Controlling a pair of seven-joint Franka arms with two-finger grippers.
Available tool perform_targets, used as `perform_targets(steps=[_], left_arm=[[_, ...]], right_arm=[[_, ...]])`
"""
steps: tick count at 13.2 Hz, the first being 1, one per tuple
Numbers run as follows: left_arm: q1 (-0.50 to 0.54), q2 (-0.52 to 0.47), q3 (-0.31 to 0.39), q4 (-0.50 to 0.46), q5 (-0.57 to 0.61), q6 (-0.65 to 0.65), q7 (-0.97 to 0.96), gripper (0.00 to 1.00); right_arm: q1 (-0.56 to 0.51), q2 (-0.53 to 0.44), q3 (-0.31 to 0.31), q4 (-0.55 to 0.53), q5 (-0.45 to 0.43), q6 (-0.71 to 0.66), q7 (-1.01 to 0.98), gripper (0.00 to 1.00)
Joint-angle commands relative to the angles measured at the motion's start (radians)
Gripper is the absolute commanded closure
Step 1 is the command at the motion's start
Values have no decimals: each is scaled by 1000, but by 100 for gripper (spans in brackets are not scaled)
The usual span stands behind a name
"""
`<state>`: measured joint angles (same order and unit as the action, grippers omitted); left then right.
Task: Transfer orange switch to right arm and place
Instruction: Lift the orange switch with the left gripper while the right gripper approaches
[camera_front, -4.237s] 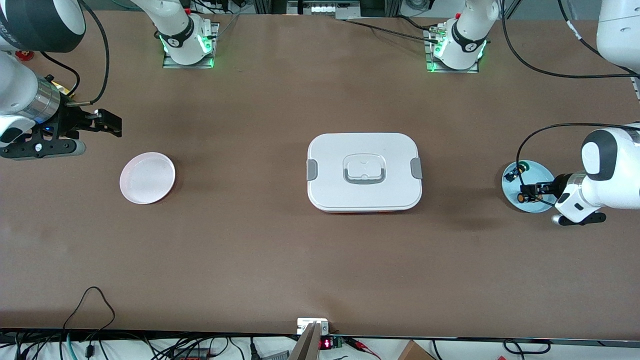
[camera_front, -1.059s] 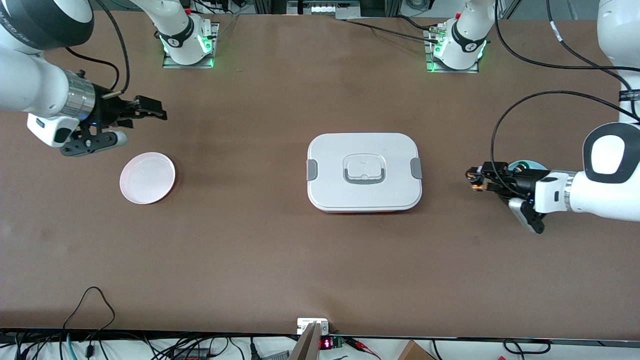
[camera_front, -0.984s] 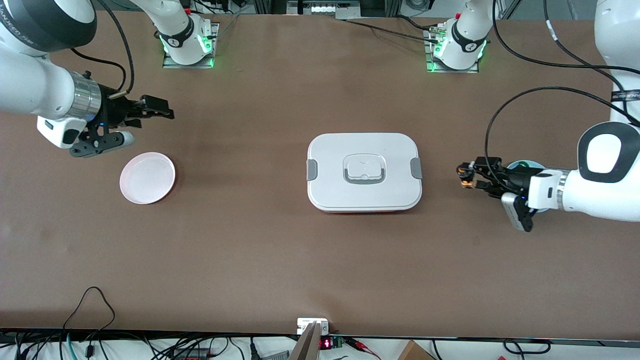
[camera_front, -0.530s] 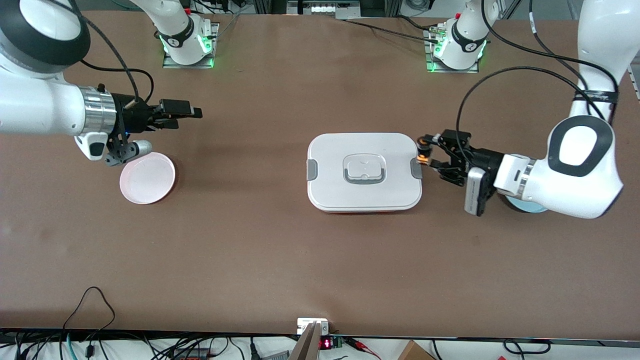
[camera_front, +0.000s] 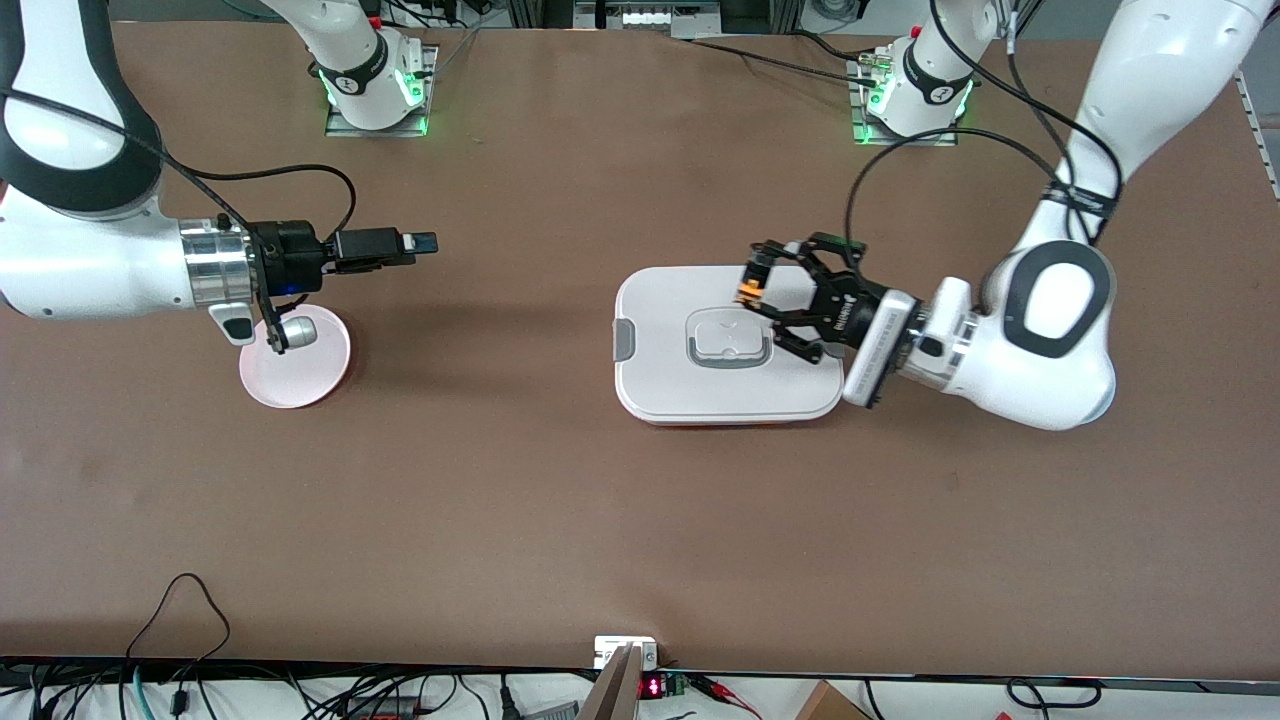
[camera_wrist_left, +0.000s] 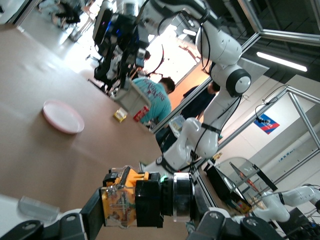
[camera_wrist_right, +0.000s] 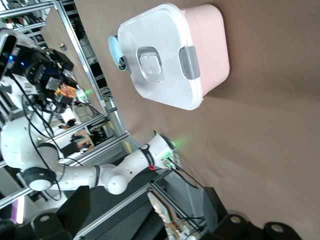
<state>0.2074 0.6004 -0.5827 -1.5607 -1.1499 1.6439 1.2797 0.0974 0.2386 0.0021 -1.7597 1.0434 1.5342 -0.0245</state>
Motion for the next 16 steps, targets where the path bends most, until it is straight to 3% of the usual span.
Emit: perform_targets(steps=[1,3,8,10,14,16], left_arm=[[-39,-50,-52,-103,-105,173,118,84],[-33,-57,-156,-122,-135,331,118,84],[-62,-56,-226,-125,-174,549,164,84],[-101,-56,-236,-121,-204,641,164,86],[-177,-54,-236,-107,-279,755,168,86],[-186,-53,-236,-104,-298,757,170,88]], right_arm=[[-11,-19,6,-89,107,12,8,0],[-21,-24,6,-135,154,14,15,0],[-56,-21,6,-259,381,15,139,0],[-51,-21,6,-303,447,24,172,0],[-31,-28,10,-308,491,60,160,0],[-24,-33,42,-308,492,64,161,0]])
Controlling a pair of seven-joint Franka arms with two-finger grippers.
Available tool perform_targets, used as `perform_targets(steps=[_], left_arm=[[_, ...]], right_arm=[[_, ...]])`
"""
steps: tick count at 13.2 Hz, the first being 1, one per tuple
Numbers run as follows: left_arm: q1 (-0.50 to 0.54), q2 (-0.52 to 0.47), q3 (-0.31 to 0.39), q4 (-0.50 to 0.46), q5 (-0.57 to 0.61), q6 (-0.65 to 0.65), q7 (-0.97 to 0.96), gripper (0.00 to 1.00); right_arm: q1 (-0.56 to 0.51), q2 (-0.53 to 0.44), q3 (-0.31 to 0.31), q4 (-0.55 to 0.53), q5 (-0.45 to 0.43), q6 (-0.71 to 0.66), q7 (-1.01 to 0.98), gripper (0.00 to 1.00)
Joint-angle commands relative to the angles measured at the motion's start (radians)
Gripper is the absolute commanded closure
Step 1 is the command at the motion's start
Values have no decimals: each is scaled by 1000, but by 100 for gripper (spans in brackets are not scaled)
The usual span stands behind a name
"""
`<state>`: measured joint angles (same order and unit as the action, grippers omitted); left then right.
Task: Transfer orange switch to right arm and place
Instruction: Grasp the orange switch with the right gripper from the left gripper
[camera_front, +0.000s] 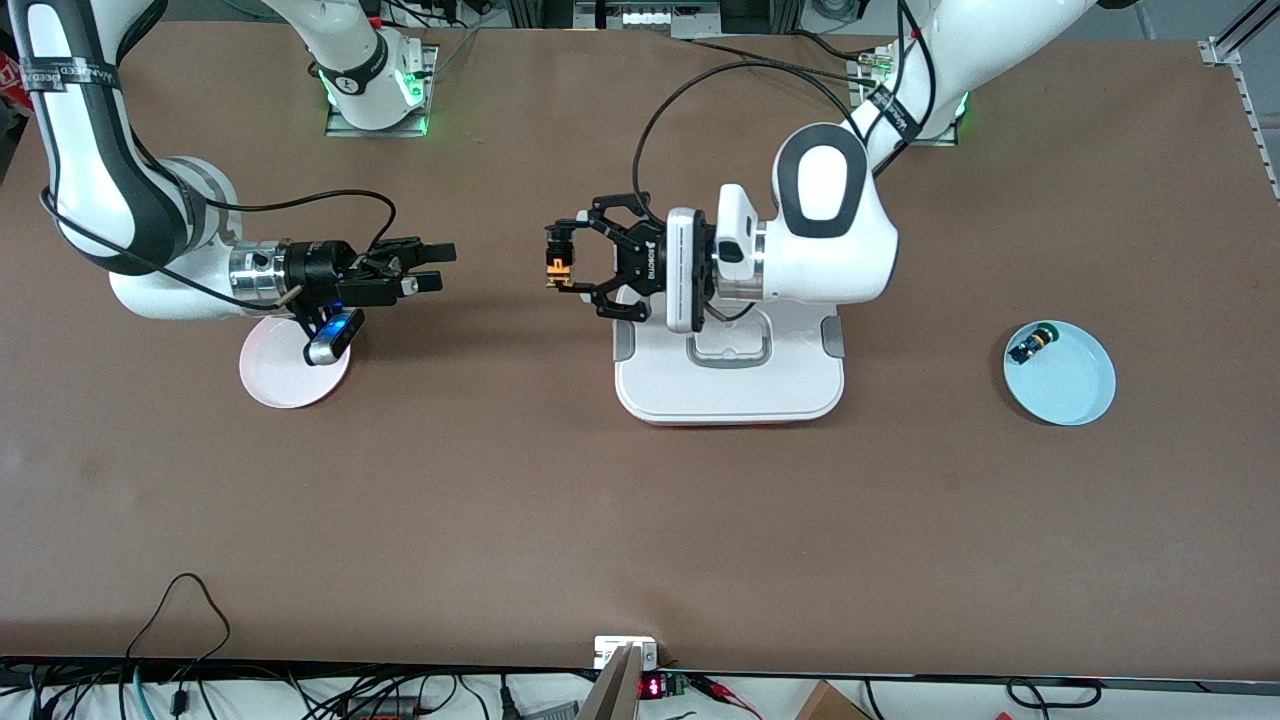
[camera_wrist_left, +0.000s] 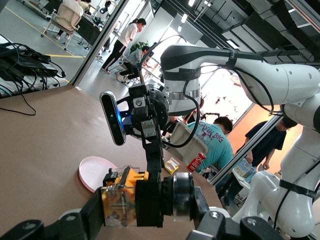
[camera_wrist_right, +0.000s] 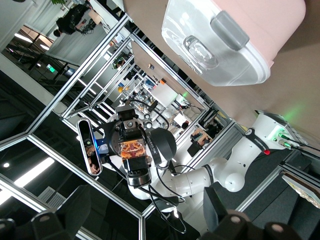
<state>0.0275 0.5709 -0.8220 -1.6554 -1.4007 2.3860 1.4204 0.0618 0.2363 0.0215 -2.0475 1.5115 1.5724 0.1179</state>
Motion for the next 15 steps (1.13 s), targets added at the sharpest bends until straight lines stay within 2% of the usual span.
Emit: perform_targets(steps=[1,7,11,15], left_arm=[[-12,-23,3,-1,-53,16,29,88],[-17,-20,3,-1,-54,16,20,88],[-14,-20,3,-3,-54,15,19,88],[-14,-20,3,-4,-54,15,22,88]], right_arm=[[12,-29,37,-22,26,28,25,0],[32,-28,95,-19,94,72,77,0],[49,-29,146,-16,134,161,77,0],[50,-29,159,-13,194,189,80,0]])
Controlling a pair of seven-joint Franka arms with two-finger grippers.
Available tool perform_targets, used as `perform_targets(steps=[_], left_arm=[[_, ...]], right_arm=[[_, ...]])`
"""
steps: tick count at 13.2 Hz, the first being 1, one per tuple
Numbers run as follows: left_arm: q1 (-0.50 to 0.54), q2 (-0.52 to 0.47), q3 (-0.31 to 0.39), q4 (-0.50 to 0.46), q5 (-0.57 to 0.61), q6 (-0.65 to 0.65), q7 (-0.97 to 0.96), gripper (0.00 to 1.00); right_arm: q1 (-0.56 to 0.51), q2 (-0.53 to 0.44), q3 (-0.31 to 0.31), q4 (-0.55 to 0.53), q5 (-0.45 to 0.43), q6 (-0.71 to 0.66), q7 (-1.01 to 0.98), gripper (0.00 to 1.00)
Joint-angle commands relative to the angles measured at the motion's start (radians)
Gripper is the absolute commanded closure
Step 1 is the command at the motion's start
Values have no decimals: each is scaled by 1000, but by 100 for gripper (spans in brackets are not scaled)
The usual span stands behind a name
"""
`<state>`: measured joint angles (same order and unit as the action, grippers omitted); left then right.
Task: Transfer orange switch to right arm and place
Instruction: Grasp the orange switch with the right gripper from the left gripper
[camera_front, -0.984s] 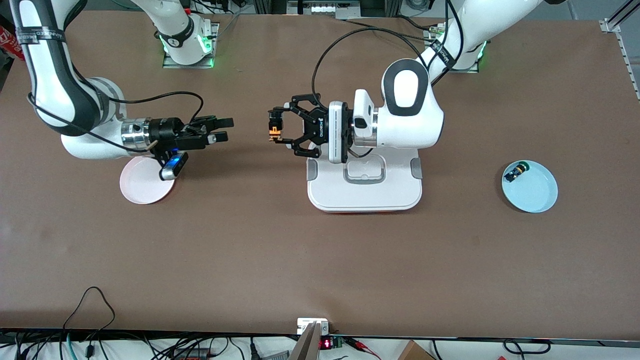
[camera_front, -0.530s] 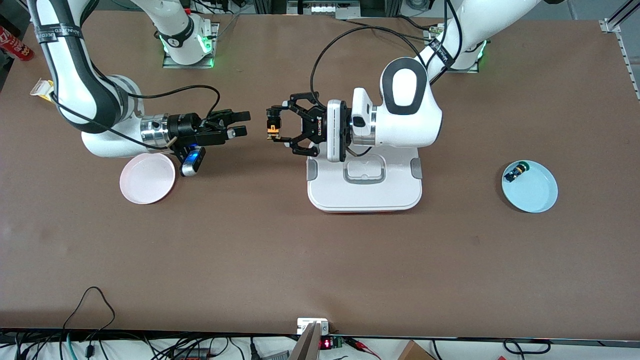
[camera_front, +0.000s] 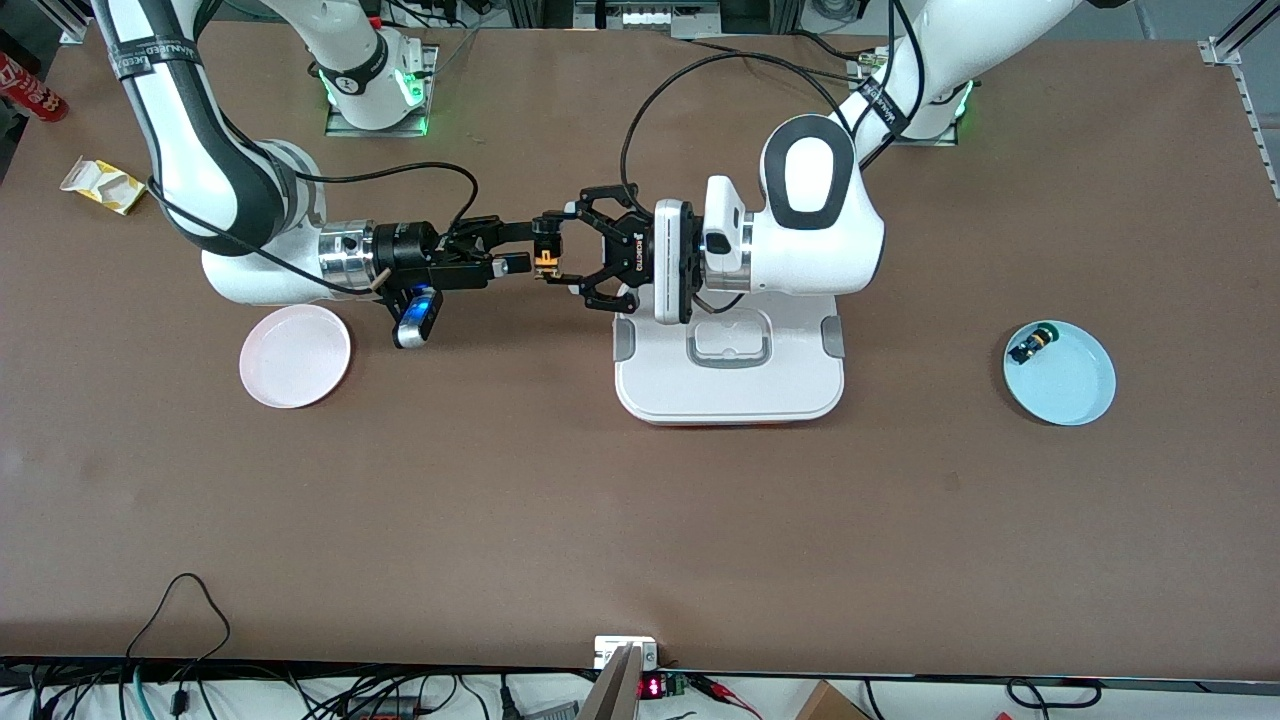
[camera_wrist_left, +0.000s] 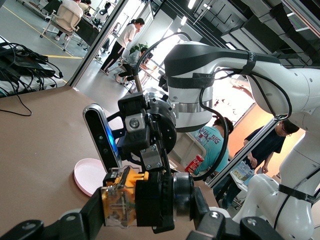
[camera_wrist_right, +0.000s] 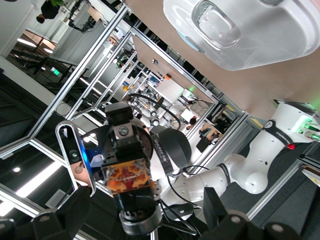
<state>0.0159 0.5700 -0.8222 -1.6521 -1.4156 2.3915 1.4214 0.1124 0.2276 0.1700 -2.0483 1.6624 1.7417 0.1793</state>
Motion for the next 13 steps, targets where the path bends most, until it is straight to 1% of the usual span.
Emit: perform_targets(steps=[1,9,10,13], left_arm=[[-1,-19,3,-8,-39,8,24,88],[-1,-19,5,-9,-39,6,19,88],[-4,-18,3,-8,-39,6,17,87],[2,-19,3,-8,-37,2,16,87]], right_arm=[[0,-21,11,-10,48,25,23,0],[29,-19,13,-6,48,44,12,0],[29,-19,13,-4,48,45,12,5],[29,-19,13,-1,48,45,8,28]])
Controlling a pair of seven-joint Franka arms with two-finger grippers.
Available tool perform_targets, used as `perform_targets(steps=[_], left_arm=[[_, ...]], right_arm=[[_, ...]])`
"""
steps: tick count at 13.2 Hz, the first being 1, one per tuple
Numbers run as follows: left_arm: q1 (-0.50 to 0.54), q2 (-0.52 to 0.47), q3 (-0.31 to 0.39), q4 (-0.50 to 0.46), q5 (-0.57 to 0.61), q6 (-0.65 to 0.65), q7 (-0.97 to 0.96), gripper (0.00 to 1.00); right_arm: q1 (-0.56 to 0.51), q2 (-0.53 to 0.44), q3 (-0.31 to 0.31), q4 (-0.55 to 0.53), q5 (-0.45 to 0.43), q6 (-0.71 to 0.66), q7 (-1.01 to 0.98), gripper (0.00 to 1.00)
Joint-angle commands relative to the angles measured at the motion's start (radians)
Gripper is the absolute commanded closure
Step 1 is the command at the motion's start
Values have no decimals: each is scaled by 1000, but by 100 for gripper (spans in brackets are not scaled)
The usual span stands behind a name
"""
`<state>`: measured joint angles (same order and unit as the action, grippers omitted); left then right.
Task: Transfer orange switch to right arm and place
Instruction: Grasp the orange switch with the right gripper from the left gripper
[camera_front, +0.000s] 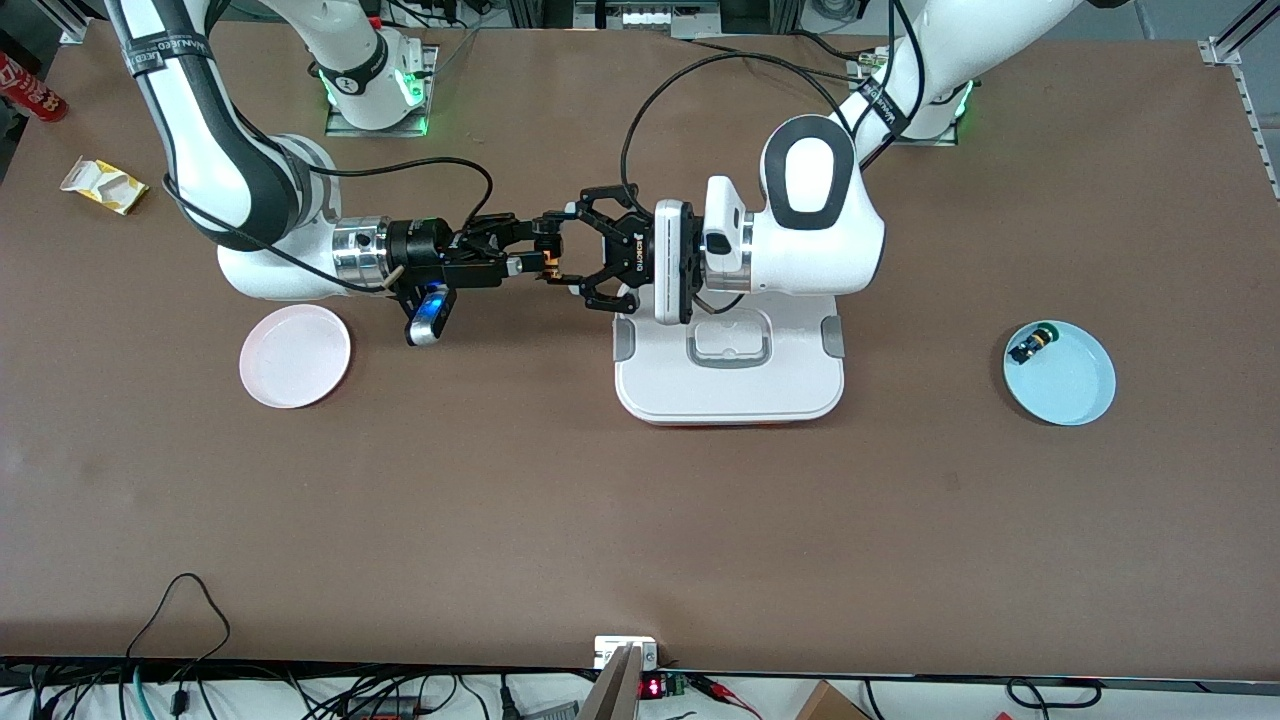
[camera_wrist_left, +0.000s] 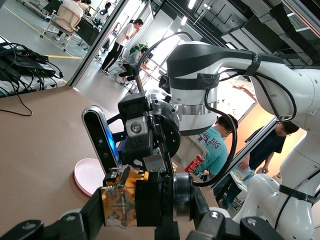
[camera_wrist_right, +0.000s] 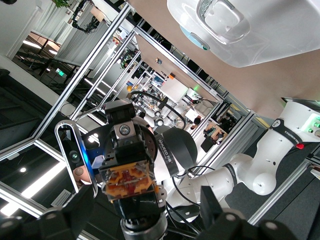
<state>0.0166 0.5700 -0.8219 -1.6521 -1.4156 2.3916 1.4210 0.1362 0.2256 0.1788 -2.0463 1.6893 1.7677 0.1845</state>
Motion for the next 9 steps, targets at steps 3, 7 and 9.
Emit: perform_targets(steps=[3,7,9], left_arm=[[-1,-18,3,-8,-39,0,16,87],[3,-19,3,-12,-39,-2,7,74],[3,-19,3,-11,-36,-2,30,17]], right_arm=[[5,-17,4,1,23,19,-2,49],[3,-17,4,3,23,18,-32,67],[3,-17,4,3,21,19,-36,67]])
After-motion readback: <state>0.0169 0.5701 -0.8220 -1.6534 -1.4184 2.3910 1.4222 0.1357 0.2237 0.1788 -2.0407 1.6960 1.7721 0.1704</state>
